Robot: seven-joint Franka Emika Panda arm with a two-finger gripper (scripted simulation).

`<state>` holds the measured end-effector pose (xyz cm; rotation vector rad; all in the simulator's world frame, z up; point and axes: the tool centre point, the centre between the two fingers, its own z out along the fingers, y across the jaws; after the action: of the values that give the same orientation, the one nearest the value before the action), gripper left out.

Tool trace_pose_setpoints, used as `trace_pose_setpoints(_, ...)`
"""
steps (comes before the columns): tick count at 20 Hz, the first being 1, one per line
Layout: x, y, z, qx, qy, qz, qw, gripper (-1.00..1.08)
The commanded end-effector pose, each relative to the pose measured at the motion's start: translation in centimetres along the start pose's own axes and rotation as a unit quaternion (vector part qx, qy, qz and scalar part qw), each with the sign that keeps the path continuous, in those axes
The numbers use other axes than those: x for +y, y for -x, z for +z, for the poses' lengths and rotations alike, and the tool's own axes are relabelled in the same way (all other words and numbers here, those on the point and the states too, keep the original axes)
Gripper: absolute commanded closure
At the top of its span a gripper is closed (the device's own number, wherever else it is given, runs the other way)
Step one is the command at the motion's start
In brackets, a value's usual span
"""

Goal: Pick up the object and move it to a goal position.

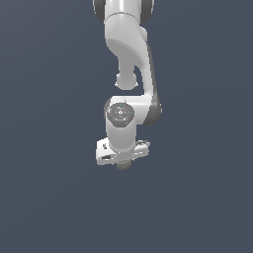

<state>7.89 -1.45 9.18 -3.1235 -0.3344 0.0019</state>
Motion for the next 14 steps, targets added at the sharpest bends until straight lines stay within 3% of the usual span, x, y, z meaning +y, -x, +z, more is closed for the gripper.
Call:
trace_pose_setpoints(1,0.5,1.3,-1.7,0.001,0.000,0.000,1.0000,1.08)
trace_pose_setpoints(14,3.2,8.9,-11.3,0.001,0.000,0.000,1.0000,1.08)
